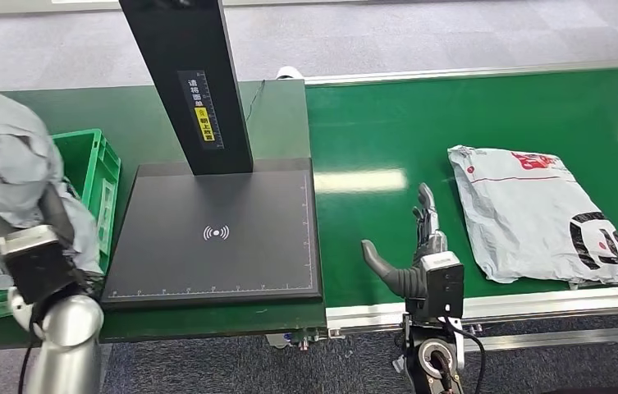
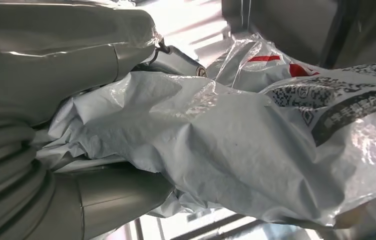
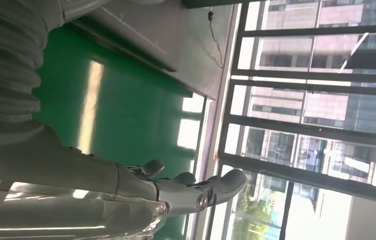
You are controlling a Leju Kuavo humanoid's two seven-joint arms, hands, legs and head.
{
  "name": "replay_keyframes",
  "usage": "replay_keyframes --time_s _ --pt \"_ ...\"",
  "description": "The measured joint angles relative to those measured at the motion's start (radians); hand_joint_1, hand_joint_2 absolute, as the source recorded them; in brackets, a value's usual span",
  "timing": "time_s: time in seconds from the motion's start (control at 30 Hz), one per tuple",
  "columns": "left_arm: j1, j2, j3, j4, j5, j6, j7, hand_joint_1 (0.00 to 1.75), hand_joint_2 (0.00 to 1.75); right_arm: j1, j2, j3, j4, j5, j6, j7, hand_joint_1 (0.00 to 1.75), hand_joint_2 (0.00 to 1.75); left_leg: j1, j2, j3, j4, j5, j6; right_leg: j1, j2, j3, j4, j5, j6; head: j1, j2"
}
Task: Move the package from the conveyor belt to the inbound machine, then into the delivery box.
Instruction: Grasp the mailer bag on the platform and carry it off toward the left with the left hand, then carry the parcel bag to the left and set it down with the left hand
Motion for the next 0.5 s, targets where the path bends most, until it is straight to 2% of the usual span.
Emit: replay_keyframes --time_s 0.17,0.27,0.4,0.5 --pt "-0.063 0.090 0.079 -0.016 0.060 -0.029 0.009 1.71 1.75 0.008 -0.001 -0.020 -0.002 0.000 0.019 -0.003 0.00 1.75 0.001 0.000 0.001 0.000 0.001 0.000 0.000 0.000 0.001 0.000 0.001 -0.001 0.000 0.000" --pt "-0.142 0.154 0.129 0.029 0.041 -0.068 0.062 1.63 1.75 0.012 -0.003 -0.026 -0.002 -0.003 0.027 -0.012 0.00 1.75 0.001 0.000 0.001 0.000 0.002 0.000 0.000 0.000 0.000 0.000 0.001 -0.001 0.000 0.000" --pt "-0.332 0.253 0.159 0.232 -0.105 -0.175 0.197 1.62 1.75 0.012 -0.005 -0.026 -0.002 -0.013 0.047 -0.020 0.00 1.75 0.001 -0.001 0.001 0.000 0.002 -0.001 0.001 -0.001 0.001 0.001 0.001 -0.002 0.000 0.000" --pt "-0.444 0.299 0.159 0.381 -0.175 -0.200 0.232 1.55 1.75 0.012 -0.005 -0.026 -0.002 -0.016 0.055 -0.023 0.00 1.75 0.001 0.003 0.001 0.000 0.003 -0.001 0.001 0.002 0.000 0.001 0.003 -0.004 0.000 0.000"
